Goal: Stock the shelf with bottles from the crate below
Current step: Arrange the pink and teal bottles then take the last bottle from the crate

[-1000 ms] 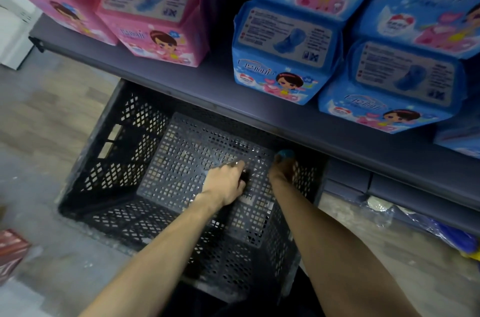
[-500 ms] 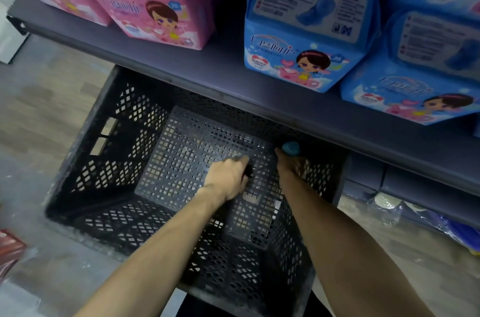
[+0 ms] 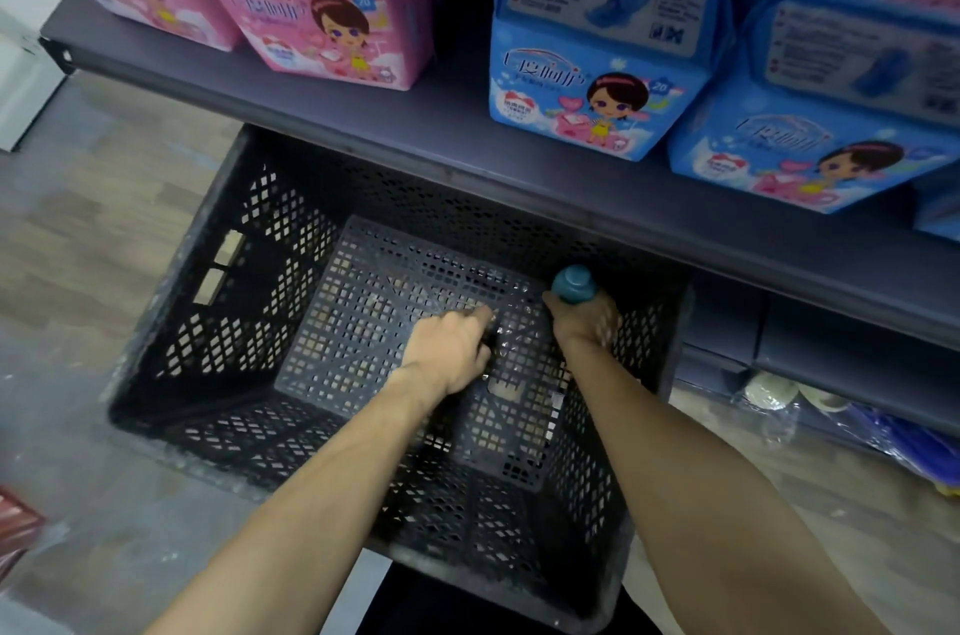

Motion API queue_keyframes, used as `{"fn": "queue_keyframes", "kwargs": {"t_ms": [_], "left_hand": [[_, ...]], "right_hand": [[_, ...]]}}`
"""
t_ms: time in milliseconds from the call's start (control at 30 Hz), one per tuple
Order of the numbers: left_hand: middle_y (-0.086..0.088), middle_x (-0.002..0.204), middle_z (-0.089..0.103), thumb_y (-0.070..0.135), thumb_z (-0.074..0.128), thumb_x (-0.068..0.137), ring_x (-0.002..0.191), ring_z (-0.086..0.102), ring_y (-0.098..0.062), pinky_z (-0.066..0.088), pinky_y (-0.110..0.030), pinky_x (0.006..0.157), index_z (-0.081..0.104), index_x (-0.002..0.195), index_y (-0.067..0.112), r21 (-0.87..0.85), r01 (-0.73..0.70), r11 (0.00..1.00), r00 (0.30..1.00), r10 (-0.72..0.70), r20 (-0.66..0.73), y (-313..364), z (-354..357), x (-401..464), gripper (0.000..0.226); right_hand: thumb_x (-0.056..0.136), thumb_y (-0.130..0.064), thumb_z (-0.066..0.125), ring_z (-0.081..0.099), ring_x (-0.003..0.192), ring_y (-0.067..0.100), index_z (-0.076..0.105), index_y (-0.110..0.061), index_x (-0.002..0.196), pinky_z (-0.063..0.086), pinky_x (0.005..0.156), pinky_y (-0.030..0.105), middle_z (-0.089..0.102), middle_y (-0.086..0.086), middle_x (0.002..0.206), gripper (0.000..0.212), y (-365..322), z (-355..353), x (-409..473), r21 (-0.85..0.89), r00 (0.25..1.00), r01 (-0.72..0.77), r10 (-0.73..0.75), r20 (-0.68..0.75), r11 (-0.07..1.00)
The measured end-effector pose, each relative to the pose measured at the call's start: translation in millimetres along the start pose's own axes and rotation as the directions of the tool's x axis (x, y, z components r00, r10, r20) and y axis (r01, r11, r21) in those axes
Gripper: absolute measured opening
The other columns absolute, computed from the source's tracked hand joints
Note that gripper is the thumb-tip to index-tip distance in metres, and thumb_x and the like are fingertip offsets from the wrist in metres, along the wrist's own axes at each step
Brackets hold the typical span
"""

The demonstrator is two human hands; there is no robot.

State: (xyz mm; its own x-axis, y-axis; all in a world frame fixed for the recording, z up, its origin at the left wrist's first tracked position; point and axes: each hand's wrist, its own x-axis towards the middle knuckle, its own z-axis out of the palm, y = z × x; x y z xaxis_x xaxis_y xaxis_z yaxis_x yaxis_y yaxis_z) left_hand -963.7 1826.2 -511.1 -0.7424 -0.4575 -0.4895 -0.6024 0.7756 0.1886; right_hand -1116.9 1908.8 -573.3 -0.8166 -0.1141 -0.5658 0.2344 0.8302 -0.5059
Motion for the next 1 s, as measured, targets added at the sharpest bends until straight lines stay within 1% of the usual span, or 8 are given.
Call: {"fn": "queue_keyframes", "kwargs": {"t_ms": [133,233,300,367,533,633,767,1000], "left_hand": [[-0.011,0.114,0.065,0.034,0.050,0.095,0.102,0.063,-0.033,0.050,-0.038,0.081,0.044,0.127,0.017,0.022,-0.008,1.000,1.000,0.008,-0.016,1.6,-9.0,-4.3,0.037],[-0.011,0.111,0.066,0.034,0.049,0.095,0.100,0.064,-0.033,0.050,-0.039,0.081,0.044,0.123,0.017,0.027,-0.023,0.999,0.999,0.024,-0.026,1.1,-12.1,-6.7,0.034],[-0.011,0.110,0.066,0.034,0.049,0.095,0.099,0.064,-0.033,0.049,-0.038,0.080,0.044,0.122,0.017,0.039,-0.037,0.999,0.998,0.039,-0.041,1.1,-14.3,-9.1,0.033],[-0.011,0.110,0.066,0.034,0.049,0.095,0.100,0.063,-0.034,0.049,-0.038,0.079,0.044,0.123,0.016,0.050,-0.051,0.997,0.997,0.054,-0.049,1.4,-16.5,-11.8,0.034],[-0.010,0.110,0.067,0.036,0.049,0.094,0.099,0.064,-0.031,0.051,-0.038,0.080,0.045,0.125,0.018,0.059,-0.067,0.996,0.994,0.071,-0.081,-3.8,-20.0,-16.8,0.036],[-0.008,0.108,0.067,0.036,0.050,0.093,0.097,0.064,-0.031,0.051,-0.039,0.079,0.046,0.121,0.018,0.070,-0.076,0.995,0.992,0.082,-0.096,-5.3,-23.1,-22.0,0.033],[-0.008,0.106,0.067,0.036,0.049,0.093,0.095,0.064,-0.031,0.050,-0.039,0.075,0.046,0.117,0.017,0.100,-0.102,0.990,0.983,0.115,-0.140,-3.7,-32.9,-29.5,0.031],[-0.005,0.108,0.063,0.037,0.051,0.092,0.098,0.062,-0.028,0.046,-0.036,0.071,0.046,0.116,0.017,0.146,-0.135,0.980,0.961,0.166,-0.221,-3.8,-57.1,-52.1,0.031]], "right_hand": [[0.070,-0.038,0.088,0.066,0.107,0.028,0.071,-0.008,0.114,0.052,0.087,0.030,0.068,0.014,0.119,0.056,-6.2,-12.1,-14.6,-0.092,0.991,0.133,-0.133,0.006,0.987],[0.072,-0.040,0.086,0.068,0.100,0.025,0.072,-0.013,0.109,0.050,0.081,0.027,0.071,0.010,0.112,0.047,-9.5,-24.0,-25.0,-0.182,0.966,0.259,-0.255,0.047,0.949],[0.076,-0.039,0.083,0.068,0.100,0.027,0.071,-0.018,0.112,0.047,0.079,0.028,0.072,0.007,0.109,0.043,-12.4,-35.0,-33.1,-0.227,0.952,0.306,-0.299,0.062,0.925],[0.078,-0.035,0.083,0.067,0.102,0.027,0.068,-0.020,0.118,0.047,0.083,0.029,0.071,0.005,0.112,0.045,-14.4,-43.8,-39.1,-0.209,0.950,0.313,-0.303,0.079,0.926],[0.077,-0.019,0.084,0.066,0.104,0.023,0.068,-0.011,0.119,0.048,0.089,0.027,0.071,0.009,0.115,0.046,-15.0,-55.4,-48.8,-0.168,0.918,0.394,-0.378,0.123,0.904],[0.076,-0.028,0.084,0.066,0.103,0.025,0.068,-0.019,0.116,0.052,0.089,0.033,0.071,0.006,0.112,0.045,-16.2,-63.9,-58.7,-0.230,0.903,0.429,-0.410,0.126,0.874],[0.077,-0.038,0.081,0.065,0.105,0.029,0.066,-0.028,0.119,0.050,0.085,0.033,0.070,0.004,0.115,0.046,-21.5,-76.1,-72.4,-0.302,0.884,0.467,-0.449,0.129,0.831],[0.075,-0.045,0.079,0.066,0.101,0.026,0.066,-0.028,0.115,0.053,0.082,0.035,0.072,0.000,0.109,0.045,-36.0,-95.7,-103.6,-0.348,0.833,0.546,-0.537,0.132,0.762]]}}
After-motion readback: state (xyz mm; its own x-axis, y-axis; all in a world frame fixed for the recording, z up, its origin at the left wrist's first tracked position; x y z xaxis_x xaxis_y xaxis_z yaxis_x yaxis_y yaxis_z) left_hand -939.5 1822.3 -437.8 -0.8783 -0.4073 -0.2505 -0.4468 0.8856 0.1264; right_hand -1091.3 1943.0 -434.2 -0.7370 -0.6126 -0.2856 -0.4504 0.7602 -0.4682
